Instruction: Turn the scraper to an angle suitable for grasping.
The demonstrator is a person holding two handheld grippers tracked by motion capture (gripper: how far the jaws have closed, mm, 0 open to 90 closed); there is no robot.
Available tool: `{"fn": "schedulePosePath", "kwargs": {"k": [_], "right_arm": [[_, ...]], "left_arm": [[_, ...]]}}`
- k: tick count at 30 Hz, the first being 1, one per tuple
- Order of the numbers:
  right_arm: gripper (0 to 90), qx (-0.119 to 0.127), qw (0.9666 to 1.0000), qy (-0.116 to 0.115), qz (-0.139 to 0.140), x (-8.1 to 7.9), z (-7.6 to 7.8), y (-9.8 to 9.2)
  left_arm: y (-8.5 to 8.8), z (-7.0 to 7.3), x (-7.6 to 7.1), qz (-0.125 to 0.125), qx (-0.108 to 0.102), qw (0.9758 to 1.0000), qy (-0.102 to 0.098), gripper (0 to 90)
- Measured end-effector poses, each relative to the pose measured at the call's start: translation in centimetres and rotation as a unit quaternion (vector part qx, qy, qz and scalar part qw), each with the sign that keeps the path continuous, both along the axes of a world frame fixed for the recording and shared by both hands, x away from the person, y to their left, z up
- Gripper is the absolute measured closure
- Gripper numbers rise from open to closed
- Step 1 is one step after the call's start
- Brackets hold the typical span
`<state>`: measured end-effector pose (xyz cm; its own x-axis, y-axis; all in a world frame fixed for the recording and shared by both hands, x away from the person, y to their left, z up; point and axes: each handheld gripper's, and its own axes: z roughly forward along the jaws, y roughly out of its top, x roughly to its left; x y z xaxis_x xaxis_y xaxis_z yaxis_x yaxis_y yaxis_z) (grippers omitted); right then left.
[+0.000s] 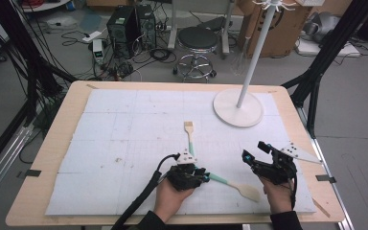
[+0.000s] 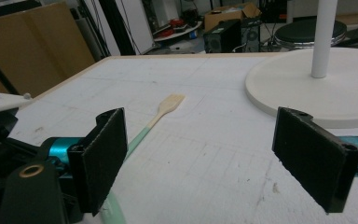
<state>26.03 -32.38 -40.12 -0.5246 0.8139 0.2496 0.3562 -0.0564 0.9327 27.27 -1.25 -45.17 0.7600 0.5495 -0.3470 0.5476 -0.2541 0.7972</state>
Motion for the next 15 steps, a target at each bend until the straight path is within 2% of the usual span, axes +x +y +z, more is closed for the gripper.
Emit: {"fn": "schedulePosePath", "kwargs": {"k": [3,5,6,8,9,13,15], "right_arm": [[17.1,-0.001,1.0,0.003,0.001,0.0,-0.1,0.0],[17.1,-0.004,1.0,0.007,0.001,0.0,-0.1,0.1],[17.1,-0.007,1.0,0.005,0.001,0.0,-0.1,0.1],[17.1,-0.01,0.9999,0.011,0.002,0.0,-0.2,0.2],[17.1,-0.013,0.9999,0.01,0.003,0.1,-0.2,0.2],[17.1,-0.01,0.9998,0.017,0.011,0.0,-0.2,0.4],[17.1,-0.013,0.9996,0.016,0.02,0.0,-0.3,0.5]], "left_arm": [[1.5,0.1,0.1,0.002,-0.008,0.9999,0.006,61.9],[2.6,0.2,0.0,0.005,-0.014,0.9999,0.0,53.1],[3.2,0.4,-0.1,0.003,-0.013,0.9999,-0.009,46.2],[4.7,0.6,-0.6,-0.004,-0.012,0.9995,-0.029,40.6],[5.6,0.8,-0.9,-0.008,-0.013,0.9991,-0.039,34.9],[8.5,1.2,-1.7,-0.004,-0.036,0.9978,-0.055,34.3],[10.1,1.7,-1.9,0.004,-0.06,0.9967,-0.055,33.2]]}}
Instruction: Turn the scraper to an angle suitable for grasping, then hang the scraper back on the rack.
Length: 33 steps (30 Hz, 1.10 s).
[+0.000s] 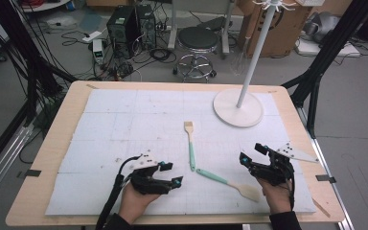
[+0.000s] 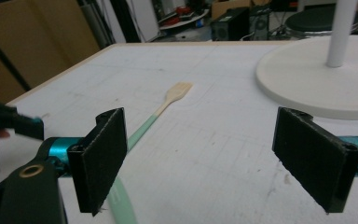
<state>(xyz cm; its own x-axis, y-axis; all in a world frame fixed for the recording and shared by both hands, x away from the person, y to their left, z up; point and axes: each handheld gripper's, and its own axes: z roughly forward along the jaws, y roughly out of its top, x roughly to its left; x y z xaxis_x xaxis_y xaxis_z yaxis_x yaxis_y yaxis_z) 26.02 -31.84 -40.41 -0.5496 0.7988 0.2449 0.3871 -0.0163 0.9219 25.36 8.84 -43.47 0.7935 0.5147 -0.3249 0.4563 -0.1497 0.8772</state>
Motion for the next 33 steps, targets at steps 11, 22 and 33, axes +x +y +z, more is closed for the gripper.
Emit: {"fn": "schedulePosePath", "kwargs": {"k": [11,22,33], "right_arm": [[23.3,-0.046,0.9901,0.071,0.112,-0.3,-1.5,1.5],[47.0,-0.118,0.9686,0.134,0.173,0.3,-3.3,3.7],[47.5,-0.136,0.959,0.175,0.177,0.7,-4.1,4.4]], "left_arm": [[6.4,1.2,-1.3,0.047,-0.025,0.9984,-0.019,32.3],[10.7,0.4,-2.3,0.091,-0.062,0.9939,-0.014,31.6],[10.3,0.0,-2.3,0.087,-0.058,0.9943,-0.017,31.4]]}}
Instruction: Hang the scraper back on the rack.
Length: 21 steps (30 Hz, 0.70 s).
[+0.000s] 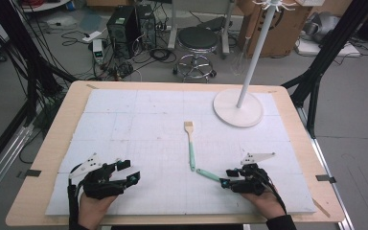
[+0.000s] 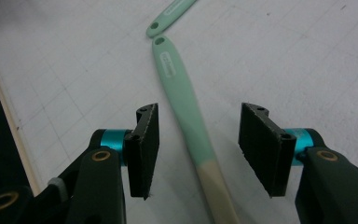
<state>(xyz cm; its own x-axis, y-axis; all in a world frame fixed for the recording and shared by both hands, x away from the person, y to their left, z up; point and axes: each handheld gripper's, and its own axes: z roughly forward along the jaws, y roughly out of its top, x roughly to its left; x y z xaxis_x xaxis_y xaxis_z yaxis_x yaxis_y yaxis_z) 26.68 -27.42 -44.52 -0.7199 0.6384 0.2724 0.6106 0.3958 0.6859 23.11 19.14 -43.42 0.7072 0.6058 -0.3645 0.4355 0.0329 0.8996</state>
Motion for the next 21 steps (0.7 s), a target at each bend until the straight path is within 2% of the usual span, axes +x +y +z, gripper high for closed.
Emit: {"fn": "schedulePosePath", "kwargs": {"k": [6,14,17,21], "right_arm": [[50.5,-0.014,0.9999,-0.002,0.006,0.0,-0.14,0.44],[51.9,-0.017,0.9998,-0.005,0.005,0.01,-0.16,0.65],[55.1,-0.013,0.9998,-0.002,0.017,-0.06,-0.18,0.71],[54.2,-0.016,0.9994,-0.007,0.031,-0.25,-0.2,1.01]], "left_arm": [[-0.09,0.0,-0.05,-0.001,0.002,1.0,-0.001,31.4],[-0.02,-0.01,-0.05,0.001,0.002,1.0,0.0,31.4],[-0.01,0.01,-0.07,0.002,0.002,1.0,0.0,31.4],[-0.04,-0.03,-0.03,0.002,0.001,1.0,0.002,31.4]]}}
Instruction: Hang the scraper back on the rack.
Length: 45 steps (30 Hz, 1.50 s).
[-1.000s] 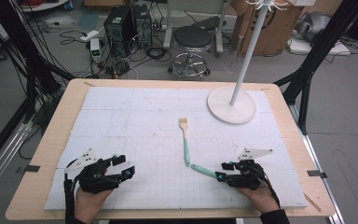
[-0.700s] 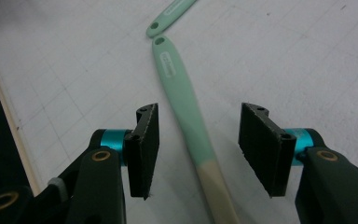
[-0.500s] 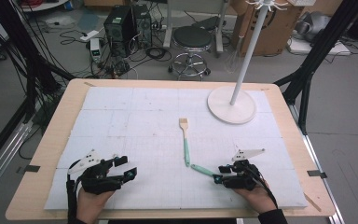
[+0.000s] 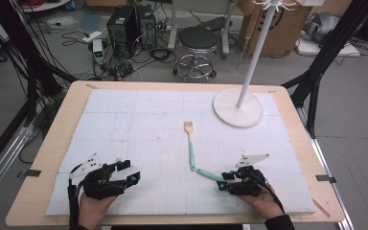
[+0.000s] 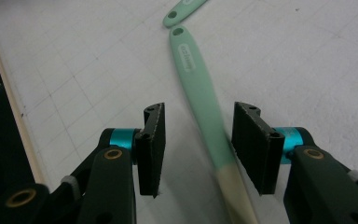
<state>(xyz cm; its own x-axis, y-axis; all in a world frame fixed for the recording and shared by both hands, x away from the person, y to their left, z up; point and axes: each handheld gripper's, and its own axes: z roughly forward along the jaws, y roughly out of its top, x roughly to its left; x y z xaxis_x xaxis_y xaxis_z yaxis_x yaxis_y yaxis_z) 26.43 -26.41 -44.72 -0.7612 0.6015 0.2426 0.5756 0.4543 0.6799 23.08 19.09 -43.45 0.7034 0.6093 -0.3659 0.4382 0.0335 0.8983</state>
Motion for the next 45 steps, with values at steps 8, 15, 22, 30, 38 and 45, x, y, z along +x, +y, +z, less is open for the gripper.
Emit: {"fn": "schedulePosePath", "kwargs": {"k": [8,15,22,30,38,45], "right_arm": [[54.6,-0.004,1.0,0.002,0.005,-0.1,0.1,0.1],[71.0,-0.048,0.9981,-0.037,0.008,-0.3,0.1,0.5],[76.5,-0.057,0.9977,-0.035,0.013,0.1,0.2,0.5],[77.8,-0.043,0.999,-0.006,0.007,0.6,0.1,0.3],[81.1,-0.074,0.9963,-0.038,0.024,0.2,0.5,0.8],[81.1,-0.002,0.9995,-0.029,-0.016,0.7,1.3,-0.7]], "left_arm": [[0.1,0.0,0.0,0.0,0.001,1.0,0.003,31.4],[-0.1,0.0,0.0,0.001,0.003,1.0,0.004,31.5],[-0.3,0.0,0.0,-0.002,0.006,1.0,0.001,31.6],[-0.4,0.1,0.0,-0.002,0.004,1.0,0.001,31.7],[0.0,0.1,-0.1,0.002,0.001,1.0,0.002,32.0],[0.3,0.1,-0.1,0.005,-0.004,1.0,0.001,32.2]]}}
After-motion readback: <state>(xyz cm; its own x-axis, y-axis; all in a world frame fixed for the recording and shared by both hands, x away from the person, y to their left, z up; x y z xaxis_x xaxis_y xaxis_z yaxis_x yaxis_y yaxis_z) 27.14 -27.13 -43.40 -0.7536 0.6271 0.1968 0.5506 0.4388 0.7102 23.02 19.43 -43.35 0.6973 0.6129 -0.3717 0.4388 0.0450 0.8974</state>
